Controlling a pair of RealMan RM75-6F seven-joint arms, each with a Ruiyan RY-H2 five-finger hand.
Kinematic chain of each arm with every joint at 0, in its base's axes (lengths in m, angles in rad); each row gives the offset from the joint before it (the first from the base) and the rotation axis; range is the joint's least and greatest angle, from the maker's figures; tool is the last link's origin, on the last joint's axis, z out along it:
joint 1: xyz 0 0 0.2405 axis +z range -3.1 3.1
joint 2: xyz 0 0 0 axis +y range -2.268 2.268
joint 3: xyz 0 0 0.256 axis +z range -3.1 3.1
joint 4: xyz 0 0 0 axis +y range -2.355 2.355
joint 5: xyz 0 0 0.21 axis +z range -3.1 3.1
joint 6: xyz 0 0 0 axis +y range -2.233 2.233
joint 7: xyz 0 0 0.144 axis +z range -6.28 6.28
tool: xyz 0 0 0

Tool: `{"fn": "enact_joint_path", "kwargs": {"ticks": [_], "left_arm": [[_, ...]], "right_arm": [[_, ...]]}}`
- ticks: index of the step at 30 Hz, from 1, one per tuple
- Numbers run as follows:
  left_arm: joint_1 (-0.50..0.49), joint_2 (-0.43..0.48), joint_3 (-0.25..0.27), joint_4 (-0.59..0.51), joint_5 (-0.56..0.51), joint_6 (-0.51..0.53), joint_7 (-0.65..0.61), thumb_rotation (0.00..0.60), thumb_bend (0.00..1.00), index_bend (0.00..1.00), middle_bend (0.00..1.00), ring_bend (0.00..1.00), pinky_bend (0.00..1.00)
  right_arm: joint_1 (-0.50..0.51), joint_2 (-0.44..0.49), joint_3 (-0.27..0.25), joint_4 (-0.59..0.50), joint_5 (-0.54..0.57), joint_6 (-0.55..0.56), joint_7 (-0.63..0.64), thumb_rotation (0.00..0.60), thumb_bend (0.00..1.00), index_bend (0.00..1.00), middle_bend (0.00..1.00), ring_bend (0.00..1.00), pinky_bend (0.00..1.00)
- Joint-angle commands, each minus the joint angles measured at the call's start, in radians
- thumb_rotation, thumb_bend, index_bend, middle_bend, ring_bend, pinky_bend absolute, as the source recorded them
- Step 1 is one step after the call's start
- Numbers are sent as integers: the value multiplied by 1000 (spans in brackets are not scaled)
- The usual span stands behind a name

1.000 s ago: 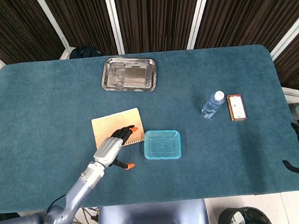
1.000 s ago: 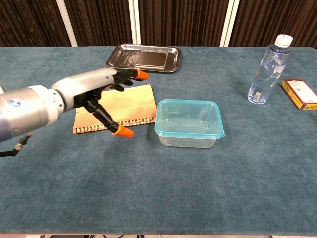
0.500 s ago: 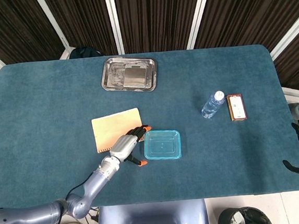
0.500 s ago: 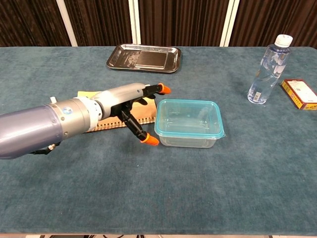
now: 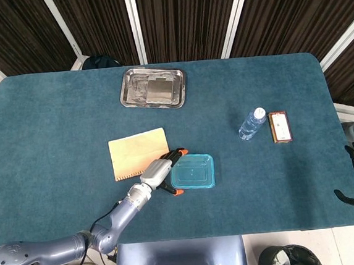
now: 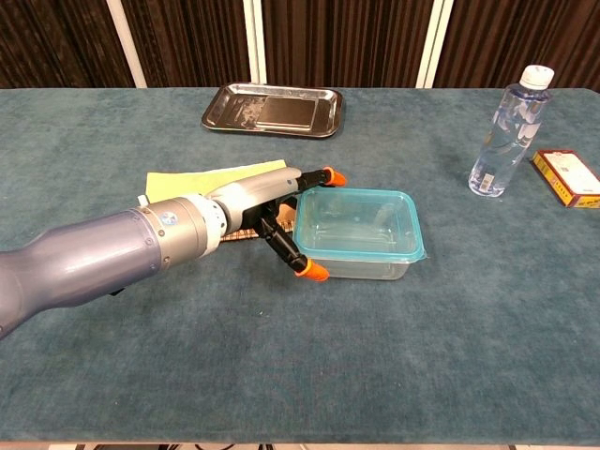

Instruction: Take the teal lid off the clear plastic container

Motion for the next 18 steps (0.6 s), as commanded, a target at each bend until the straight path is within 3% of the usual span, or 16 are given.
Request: {"fn": "enact_joint_path", "kwargs": {"ticks": [1,4,7,12,14,18], "left_arm": [[-9,-13,-1,18,4,-2,-14,600,0,0,0,0,118],[-19,-28,0,40,13,-2,-26,600,0,0,0,0,127],[-30,-48,0,66,26,1,-42,600,13,6,32,35,195],[-28,-115,0,138,73,83,-75,600,210,240,291,273,434],[-27,-136,2,163,93,117,-83,600,239,290,346,314,469],[-27,-170,21,221,151,179,-119,600,244,297,357,319,473]], "right_arm": [[0,0,0,0,0,-1,0,600,255,0,0,0,0],[1,2,1,-2,1,-1,-1,600,255,0,0,0,0],[0,0,0,-2,2,-2,-2,600,254,0,0,0,0],[-1,0,-1,-3,-1,2,-4,600,255,0,0,0,0],[-1,0,-2,-3,-4,3,-3,600,255,0,0,0,0],[-3,1,-4,-4,-9,6,-4,600,255,0,0,0,0]]}}
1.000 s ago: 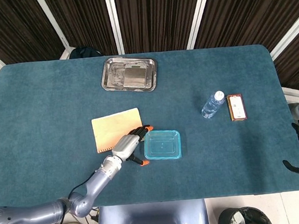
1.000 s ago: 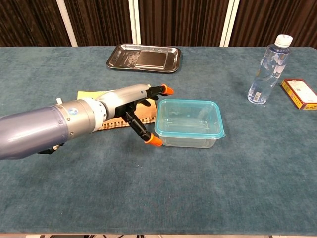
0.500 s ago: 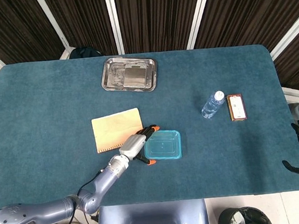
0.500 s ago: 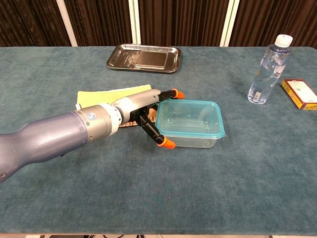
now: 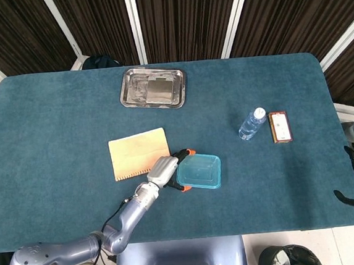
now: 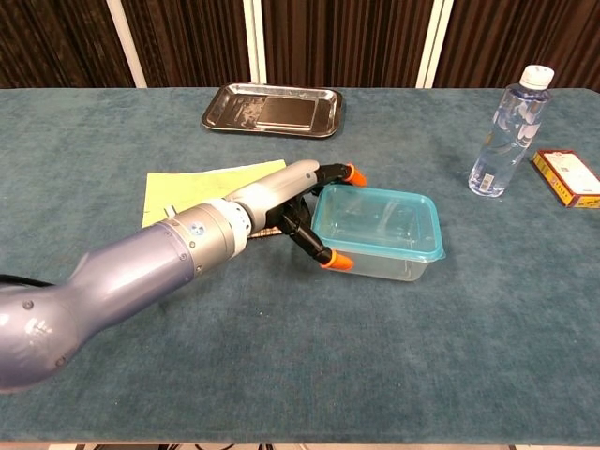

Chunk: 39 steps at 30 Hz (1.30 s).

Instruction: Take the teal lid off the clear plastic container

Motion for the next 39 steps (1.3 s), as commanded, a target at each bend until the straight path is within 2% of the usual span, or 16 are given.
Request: {"fn": "enact_joint_path", "kwargs": {"ticks": [1,8,18,30,39], "left_arm": [[-2,-29,18,51,52,43,-42,600,244,297,357,319,472],[-18,-14,58,90,130,74,-91,600,244,297,356,319,472],[-42,38,115,32,192,39,-166,600,244,297,357,319,473],[-63,54,132,16,213,28,-229,600,245,297,356,319,473],[-117,105,101,-31,173,-77,-240,600,245,297,357,319,473]], "right_arm": [[0,0,-1,-1,-3,1,-1,600,255,0,0,0,0],[8,2,-3,-15,-34,9,-16,600,255,0,0,0,0],[50,-27,-23,-115,-105,-28,-111,600,254,0,0,0,0],[125,-168,-18,-187,-115,-109,-277,600,254,0,0,0,0],[148,-262,-14,-269,-41,-143,-365,600,255,0,0,0,0]]}}
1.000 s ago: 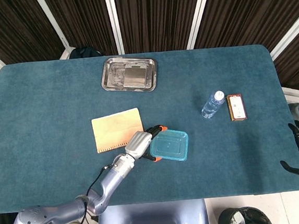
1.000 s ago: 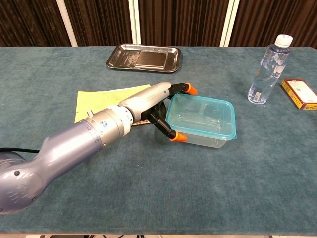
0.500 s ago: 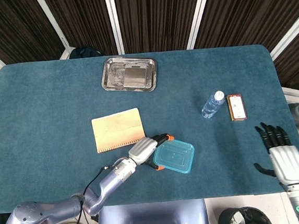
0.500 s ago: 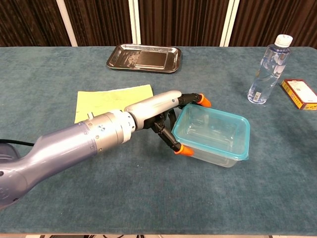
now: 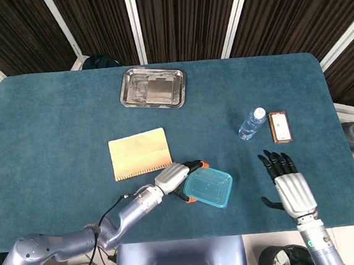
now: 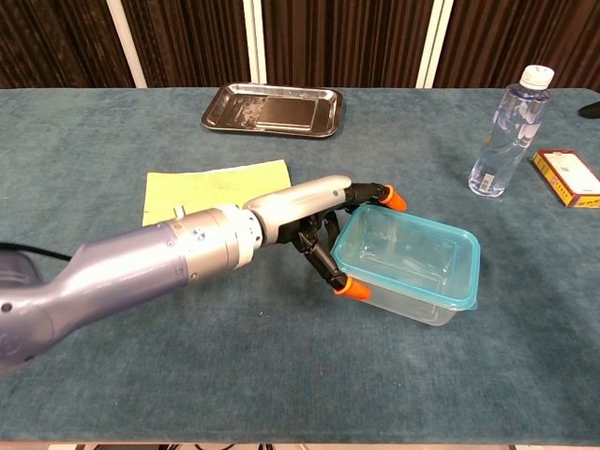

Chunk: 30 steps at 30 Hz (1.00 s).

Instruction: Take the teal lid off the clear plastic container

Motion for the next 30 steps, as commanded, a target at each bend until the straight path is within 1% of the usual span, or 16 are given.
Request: {"fn": "enact_joint_path", "kwargs": {"ticks": [1,11,15,22,30], "left_arm": [[-22,25,-15,-29,-15,-30,10,600,245,297,357,319,473],[-46,48,-40,-69,-48,-59,29,600,248,297,358,319,473],[-49,48,-44,-76,-61,-64,37,600,247,297,358,319,473],[-57,69,-48,-110,-82,-87,59,600,248,297,359,319,472],[-80,108,-51,-143,-99,-130,104,600,248,297,359,319,473]], "right_arm": [[7,-34,-4,-20,22,-10,-27,600,255,0,0,0,0],[24,-154,5,-39,85,-15,-92,600,254,0,0,0,0],[28,-186,14,-44,118,-11,-106,600,254,0,0,0,0],[19,-206,27,-64,176,5,-71,600,254,0,0,0,0],[21,-217,17,-76,197,6,-70,600,255,0,0,0,0]]}}
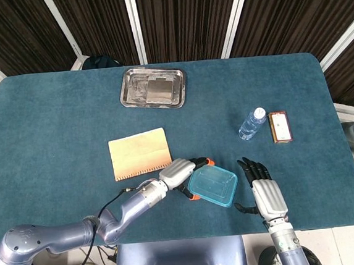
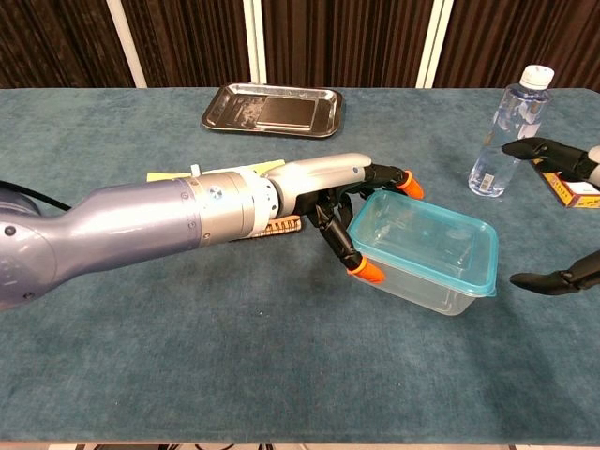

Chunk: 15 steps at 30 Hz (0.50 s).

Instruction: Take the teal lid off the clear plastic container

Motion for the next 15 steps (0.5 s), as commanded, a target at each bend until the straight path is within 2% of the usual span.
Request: {"fn": "enact_joint_path", "kwargs": {"ticks": [1,15], "left_arm": [[-9,12,-1,-9,-9,-15,19,600,248,297,359,319,473],[-16,12,-16,-24,-61,-29,58,600,248,297,359,319,473]], "right_arm": [[1,-3,-4,-3,5,-1,-1,600,255,0,0,0,0],[4,-25,-26,-6,15,5,-20,600,255,0,0,0,0]]}}
